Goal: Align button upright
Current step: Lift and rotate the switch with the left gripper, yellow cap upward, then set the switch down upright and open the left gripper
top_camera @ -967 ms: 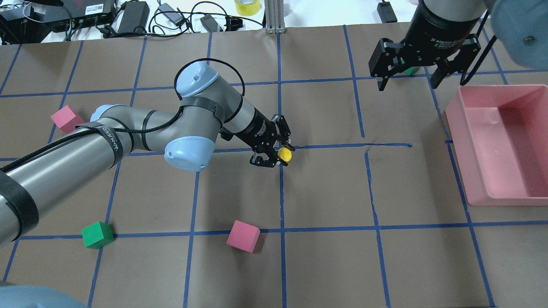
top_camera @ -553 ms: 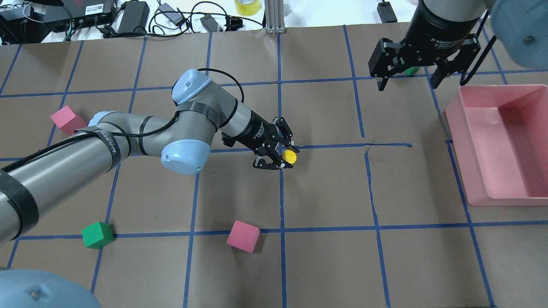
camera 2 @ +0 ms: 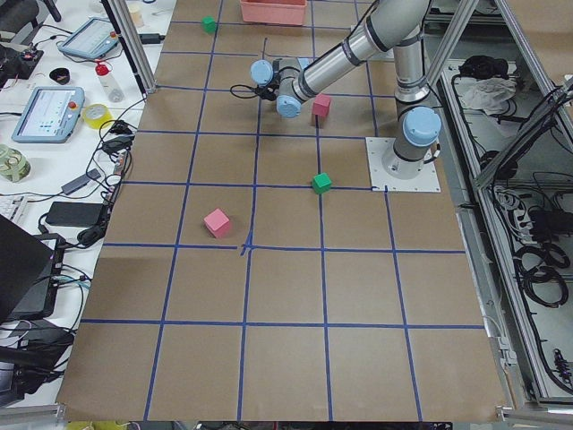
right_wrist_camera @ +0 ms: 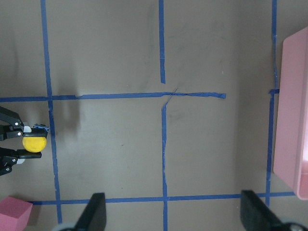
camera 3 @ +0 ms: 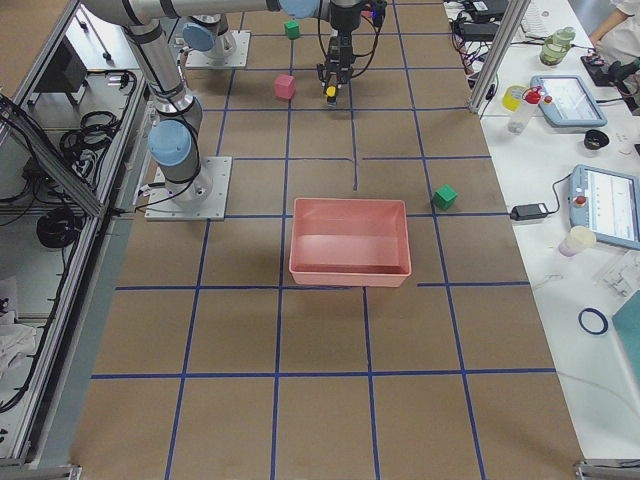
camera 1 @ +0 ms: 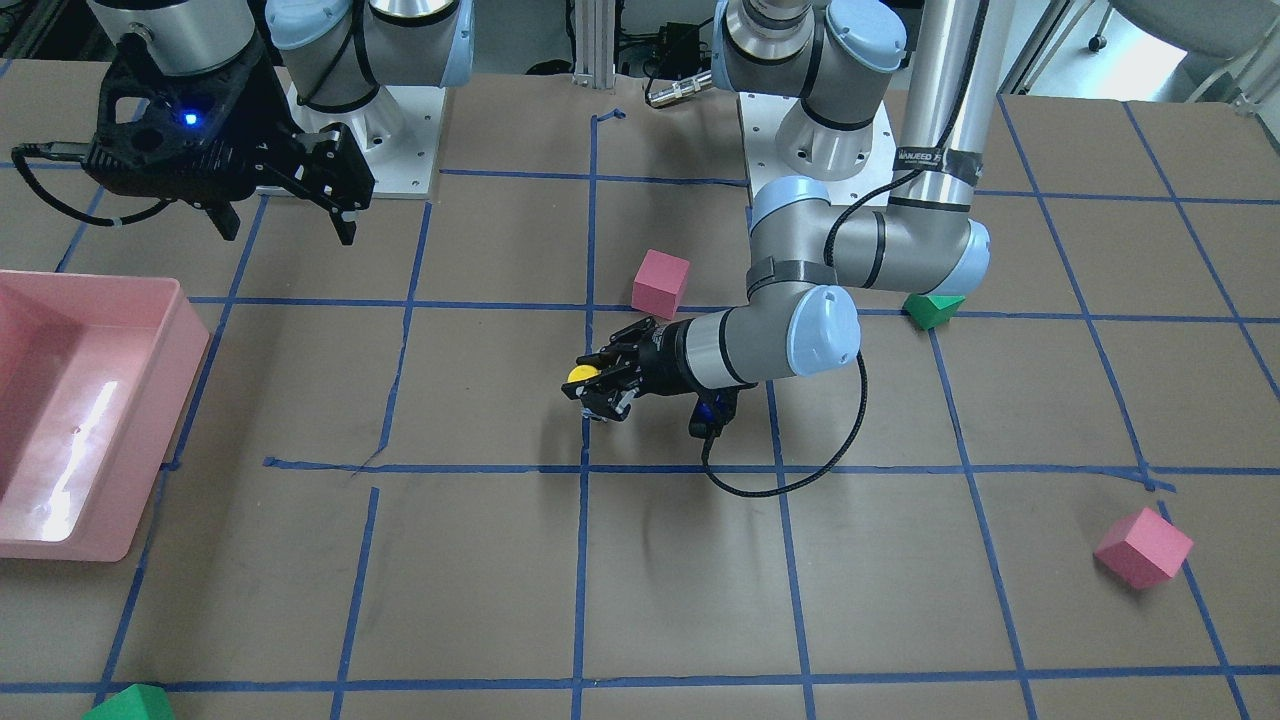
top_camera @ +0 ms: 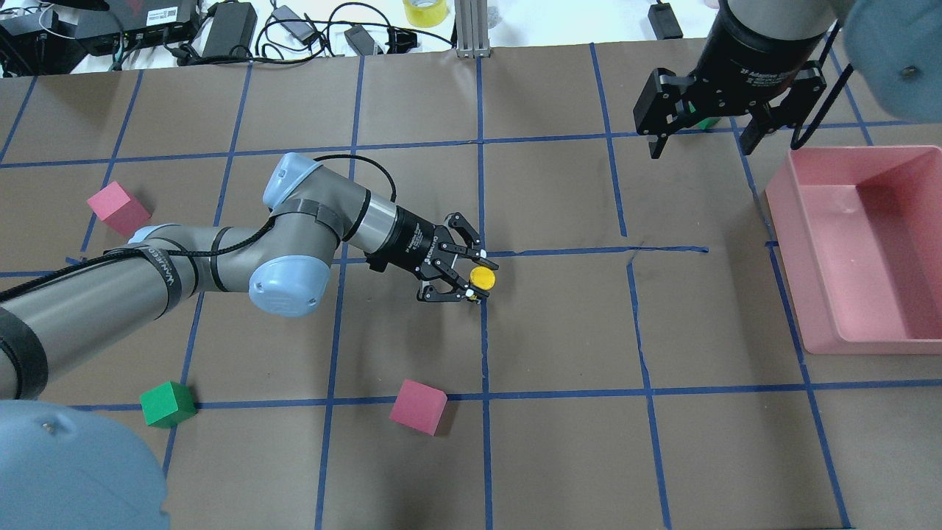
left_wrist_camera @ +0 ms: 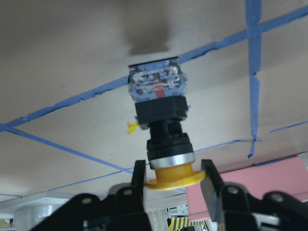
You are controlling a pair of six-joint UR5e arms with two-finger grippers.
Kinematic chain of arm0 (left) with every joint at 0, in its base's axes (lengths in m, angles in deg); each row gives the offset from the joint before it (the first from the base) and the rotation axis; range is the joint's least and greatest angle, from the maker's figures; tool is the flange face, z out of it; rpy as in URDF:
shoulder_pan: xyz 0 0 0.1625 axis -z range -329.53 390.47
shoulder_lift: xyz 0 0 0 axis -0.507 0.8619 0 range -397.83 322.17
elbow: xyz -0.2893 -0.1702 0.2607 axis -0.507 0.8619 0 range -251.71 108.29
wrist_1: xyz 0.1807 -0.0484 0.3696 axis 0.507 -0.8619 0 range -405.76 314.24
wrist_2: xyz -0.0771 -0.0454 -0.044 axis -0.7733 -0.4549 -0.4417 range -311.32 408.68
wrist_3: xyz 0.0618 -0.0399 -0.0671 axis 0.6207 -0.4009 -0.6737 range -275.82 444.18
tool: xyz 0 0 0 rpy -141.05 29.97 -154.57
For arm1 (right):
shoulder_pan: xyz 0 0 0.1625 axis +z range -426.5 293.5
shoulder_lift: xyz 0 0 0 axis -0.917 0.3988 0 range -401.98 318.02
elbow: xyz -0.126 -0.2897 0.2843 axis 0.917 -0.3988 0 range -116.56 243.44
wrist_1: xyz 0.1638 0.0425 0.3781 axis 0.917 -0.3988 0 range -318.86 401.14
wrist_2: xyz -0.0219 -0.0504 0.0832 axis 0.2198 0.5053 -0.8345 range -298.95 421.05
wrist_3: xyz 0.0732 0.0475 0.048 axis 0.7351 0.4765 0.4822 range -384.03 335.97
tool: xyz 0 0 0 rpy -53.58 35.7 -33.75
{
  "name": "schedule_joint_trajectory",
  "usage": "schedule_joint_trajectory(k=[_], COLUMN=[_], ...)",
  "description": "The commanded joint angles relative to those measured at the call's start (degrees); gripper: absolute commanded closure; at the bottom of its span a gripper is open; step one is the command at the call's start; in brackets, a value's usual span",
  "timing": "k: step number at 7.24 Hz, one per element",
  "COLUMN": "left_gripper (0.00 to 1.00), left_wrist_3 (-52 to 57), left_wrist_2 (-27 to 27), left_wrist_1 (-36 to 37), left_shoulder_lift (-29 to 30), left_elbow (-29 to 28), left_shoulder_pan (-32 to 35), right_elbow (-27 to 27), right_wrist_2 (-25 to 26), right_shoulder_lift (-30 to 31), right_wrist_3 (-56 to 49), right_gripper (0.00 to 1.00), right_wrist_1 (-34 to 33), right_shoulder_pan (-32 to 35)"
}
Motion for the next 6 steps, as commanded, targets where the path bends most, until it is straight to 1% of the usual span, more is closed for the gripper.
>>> schedule_joint_trajectory(k=[1, 2, 4, 5, 6], left_gripper=[0.76, 0.3, 0.15, 0.04, 0.02], left_wrist_3=[0.42, 0.25, 0.16, -0.11, -1.67], left_wrist_2=[-0.55, -0.28, -0.28, -0.19, 1.81], left_wrist_1=[-0.1, -0.19, -0.62, -0.63, -0.45], left_shoulder_lift=[0.03, 0.11, 0.11, -0.15, -1.37], left_elbow=[0.19, 0.46, 0.46, 0.02, -0.94], left_shoulder_pan=[-0.26, -0.26, -0.26, -0.26, -0.26], right_elbow=[0.02, 0.02, 0.02, 0.02, 0.02], right_wrist_2=[0.0, 0.0, 0.0, 0.0, 0.0], right_shoulder_lift=[0.13, 0.13, 0.13, 0.13, 0.13], right_wrist_3=[0.09, 0.09, 0.09, 0.09, 0.0], right_gripper=[0.02, 0.02, 0.02, 0.02, 0.02], right_wrist_1=[0.0, 0.0, 0.0, 0.0, 0.0], right_shoulder_pan=[0.01, 0.01, 0.01, 0.01, 0.01])
